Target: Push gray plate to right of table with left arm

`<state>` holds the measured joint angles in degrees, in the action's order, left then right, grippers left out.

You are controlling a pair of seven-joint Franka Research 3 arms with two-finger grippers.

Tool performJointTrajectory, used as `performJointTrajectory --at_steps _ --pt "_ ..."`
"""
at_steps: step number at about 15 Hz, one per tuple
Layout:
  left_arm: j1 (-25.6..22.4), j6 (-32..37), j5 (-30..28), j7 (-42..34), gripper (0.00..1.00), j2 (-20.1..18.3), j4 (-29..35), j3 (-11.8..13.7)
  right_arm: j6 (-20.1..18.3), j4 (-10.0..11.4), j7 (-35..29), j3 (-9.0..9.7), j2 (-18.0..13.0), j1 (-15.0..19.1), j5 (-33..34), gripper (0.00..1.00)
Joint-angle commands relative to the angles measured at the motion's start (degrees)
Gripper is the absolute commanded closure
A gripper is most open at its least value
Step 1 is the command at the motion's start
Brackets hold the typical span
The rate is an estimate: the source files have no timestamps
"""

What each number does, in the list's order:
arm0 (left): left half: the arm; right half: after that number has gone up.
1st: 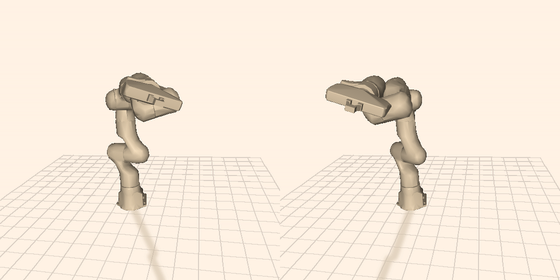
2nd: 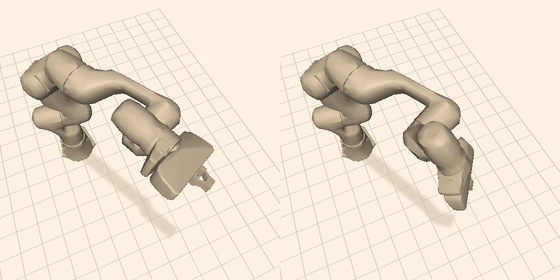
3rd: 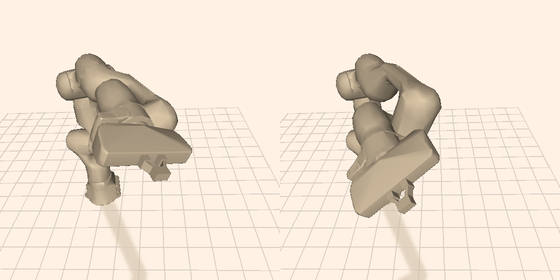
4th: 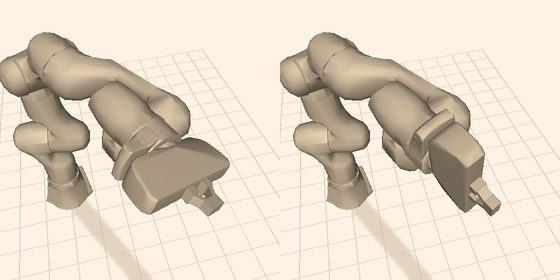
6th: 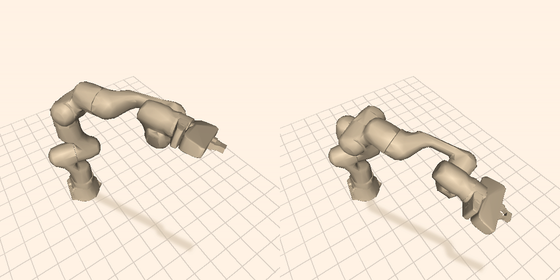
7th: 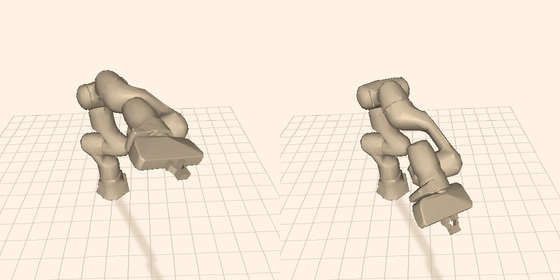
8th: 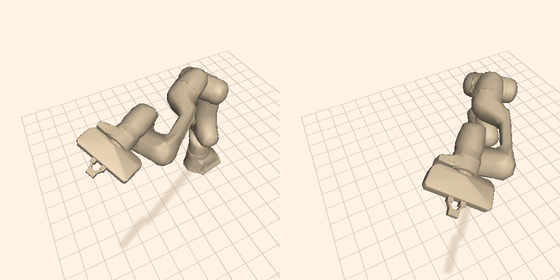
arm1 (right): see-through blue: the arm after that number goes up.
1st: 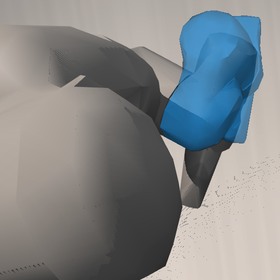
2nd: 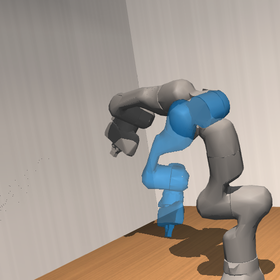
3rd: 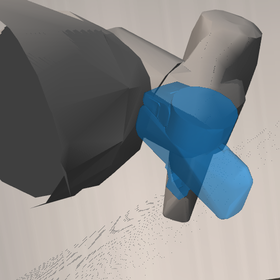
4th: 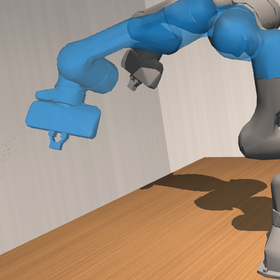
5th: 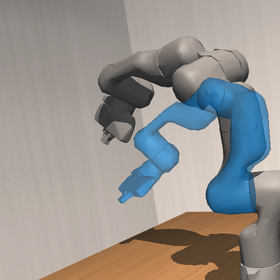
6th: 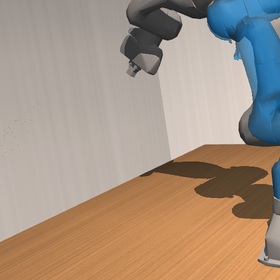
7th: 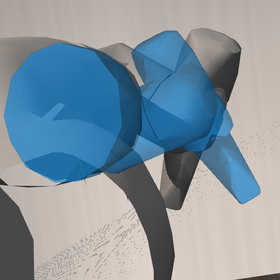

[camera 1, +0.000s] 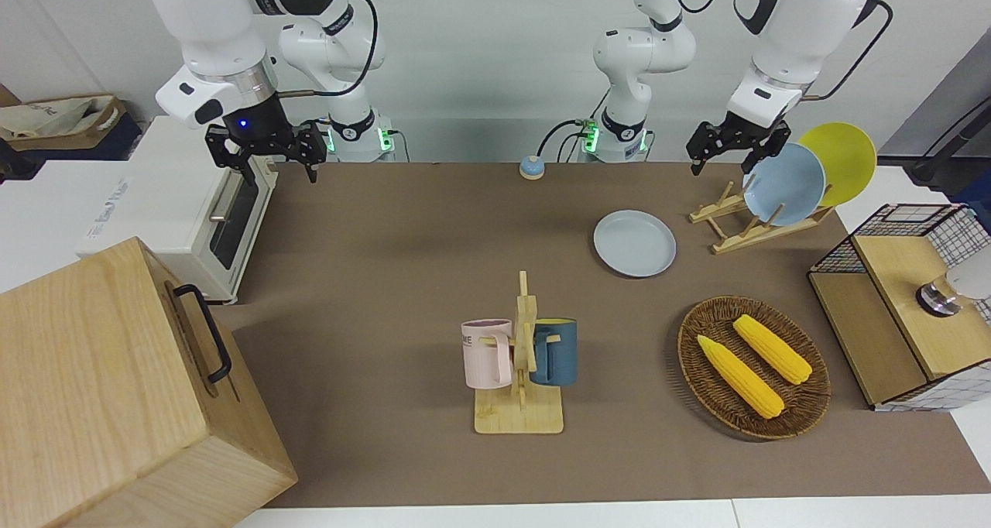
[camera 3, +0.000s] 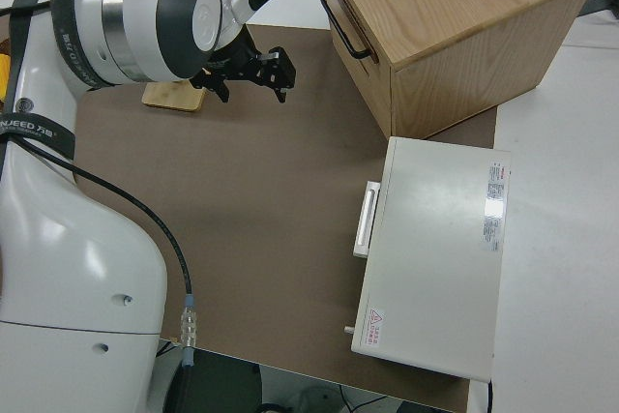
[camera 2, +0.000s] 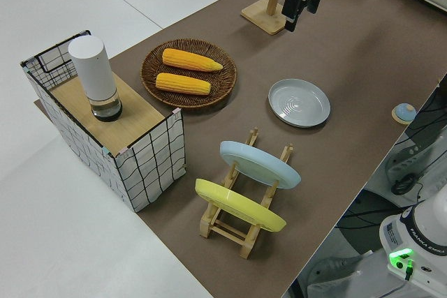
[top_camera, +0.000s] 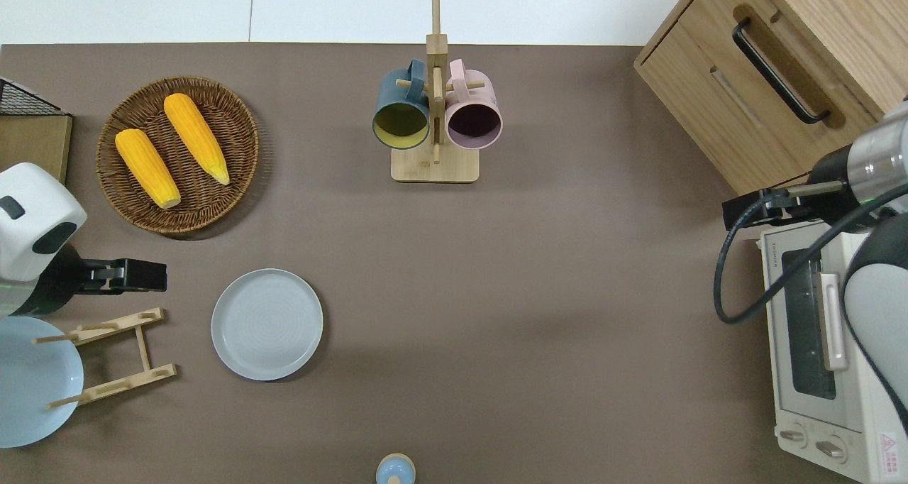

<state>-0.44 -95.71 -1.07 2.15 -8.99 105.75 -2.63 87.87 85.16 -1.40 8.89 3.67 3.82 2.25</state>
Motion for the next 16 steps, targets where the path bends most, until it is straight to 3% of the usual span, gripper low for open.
performJointTrajectory --at_steps 1,10,16 --pt "-0.17 -0.17 0.99 0.23 0.0 -0.07 -0.46 -0.09 -0.59 -0.08 -0.18 -0.01 -0.33 0.04 -0.4 0.017" --pt "-0.52 0.53 0.46 -0.39 0.0 -2.26 2.7 0.35 -0.59 -0.08 -0.18 -0.01 -0.33 0.04 -0.4 0.017" --pt "-0.35 -4.47 0.37 -0.48 0.0 -5.95 11.3 0.35 -0.59 -0.08 -0.18 -0.01 -0.33 0.04 -0.4 0.017"
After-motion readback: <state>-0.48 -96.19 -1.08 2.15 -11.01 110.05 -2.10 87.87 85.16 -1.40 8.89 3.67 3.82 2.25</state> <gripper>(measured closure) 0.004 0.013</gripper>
